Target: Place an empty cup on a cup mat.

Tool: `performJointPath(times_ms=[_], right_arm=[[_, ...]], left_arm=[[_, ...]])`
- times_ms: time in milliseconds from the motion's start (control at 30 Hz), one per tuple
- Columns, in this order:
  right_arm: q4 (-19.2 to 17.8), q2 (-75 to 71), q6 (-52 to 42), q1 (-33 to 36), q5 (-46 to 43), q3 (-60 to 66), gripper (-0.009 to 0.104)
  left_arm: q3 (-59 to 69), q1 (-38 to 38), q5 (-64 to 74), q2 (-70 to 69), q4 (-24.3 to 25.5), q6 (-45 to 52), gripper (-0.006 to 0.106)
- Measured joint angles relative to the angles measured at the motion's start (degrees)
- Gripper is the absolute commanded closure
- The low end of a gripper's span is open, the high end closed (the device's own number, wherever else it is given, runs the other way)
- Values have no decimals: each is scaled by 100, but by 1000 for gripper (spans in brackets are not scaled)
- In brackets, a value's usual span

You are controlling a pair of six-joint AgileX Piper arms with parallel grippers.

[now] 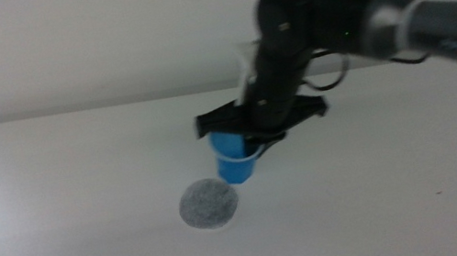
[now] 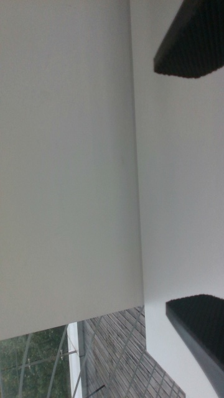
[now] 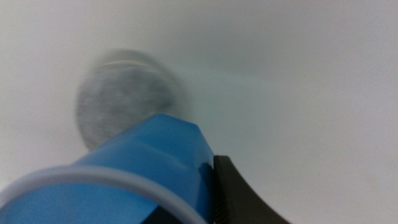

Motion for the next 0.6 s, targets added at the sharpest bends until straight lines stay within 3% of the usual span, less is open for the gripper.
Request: performJointPath(times_ms=[200,600], right_arm=[[39,745,129,331,198,-865,94],[81,1270,149,420,-48,-939,94]], left_arm=[[0,0,0,0,0,0,7],[0,0,0,0,0,0,7]])
